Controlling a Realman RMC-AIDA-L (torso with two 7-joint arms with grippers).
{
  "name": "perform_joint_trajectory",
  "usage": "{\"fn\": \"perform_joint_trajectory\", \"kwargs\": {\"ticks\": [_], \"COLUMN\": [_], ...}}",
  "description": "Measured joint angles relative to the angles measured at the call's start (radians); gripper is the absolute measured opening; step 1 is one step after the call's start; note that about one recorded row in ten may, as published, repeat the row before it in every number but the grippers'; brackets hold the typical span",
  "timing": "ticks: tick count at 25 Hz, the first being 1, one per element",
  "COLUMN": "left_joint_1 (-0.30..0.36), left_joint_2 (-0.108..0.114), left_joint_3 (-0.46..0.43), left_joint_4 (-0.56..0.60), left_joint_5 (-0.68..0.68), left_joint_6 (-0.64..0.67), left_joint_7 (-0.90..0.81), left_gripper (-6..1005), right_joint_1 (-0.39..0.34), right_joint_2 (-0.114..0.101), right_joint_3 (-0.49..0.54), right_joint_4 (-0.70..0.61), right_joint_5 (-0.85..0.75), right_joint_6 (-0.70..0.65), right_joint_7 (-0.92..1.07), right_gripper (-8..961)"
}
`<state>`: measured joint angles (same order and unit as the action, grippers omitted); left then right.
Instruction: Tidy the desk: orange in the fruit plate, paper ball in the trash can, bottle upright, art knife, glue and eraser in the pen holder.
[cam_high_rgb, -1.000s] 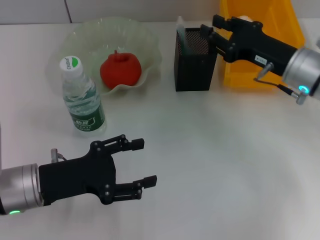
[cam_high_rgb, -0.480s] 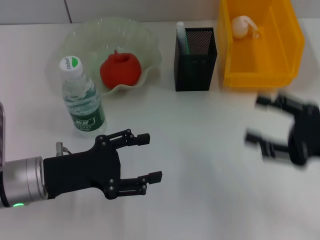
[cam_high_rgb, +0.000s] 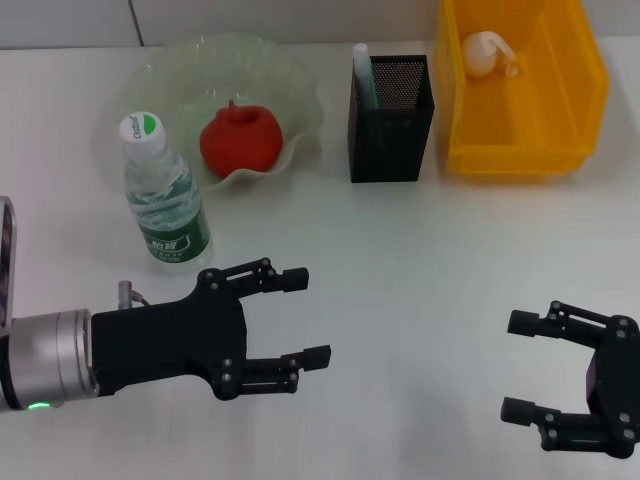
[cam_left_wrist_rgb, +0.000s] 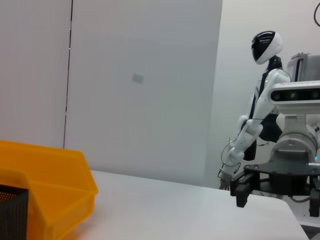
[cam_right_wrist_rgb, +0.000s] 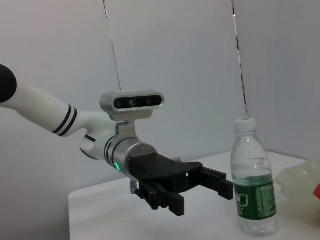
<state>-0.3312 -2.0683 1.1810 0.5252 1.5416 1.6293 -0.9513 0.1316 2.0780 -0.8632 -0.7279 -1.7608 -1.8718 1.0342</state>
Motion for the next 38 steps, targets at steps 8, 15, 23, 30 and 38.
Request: {"fn": "perform_joint_trajectory", "kwargs": {"ticks": [8,15,23,30,38], "left_joint_1": [0.003,0.003,0.002,0.000,0.000], "left_joint_2": [0.001,0.001,0.000,-0.001,-0.001], "left_joint_3": [0.000,-0.001,-0.001,-0.002,0.000], "left_joint_4": [0.000,-0.005,-0.005,-0.005,-0.005], "left_joint_5": [0.001,0.000,-0.003,-0.004,-0.002], "left_joint_6": [0.005,0.007,0.015,0.015,0.015], "left_joint_7": [-0.006,-0.003,-0.001,-0.001,-0.002], "left_gripper": [813,813,813,812,812], "right_joint_1": [0.020,0.023,0.022,0.024,0.026], "right_joint_2": [0.002,0.002,0.002,0.002,0.003], "right_joint_3": [0.002,0.004,0.004,0.006,0.006], "right_joint_4": [0.030,0.037,0.040,0.044,0.047], "right_joint_5": [-0.003,0.001,0.002,0.004,0.005], "right_joint_6": [0.029,0.030,0.030,0.031,0.043], "right_joint_7": [-0.002,-0.002,-0.002,-0.002,-0.002], "right_gripper": [826,824,824,824,824]}}
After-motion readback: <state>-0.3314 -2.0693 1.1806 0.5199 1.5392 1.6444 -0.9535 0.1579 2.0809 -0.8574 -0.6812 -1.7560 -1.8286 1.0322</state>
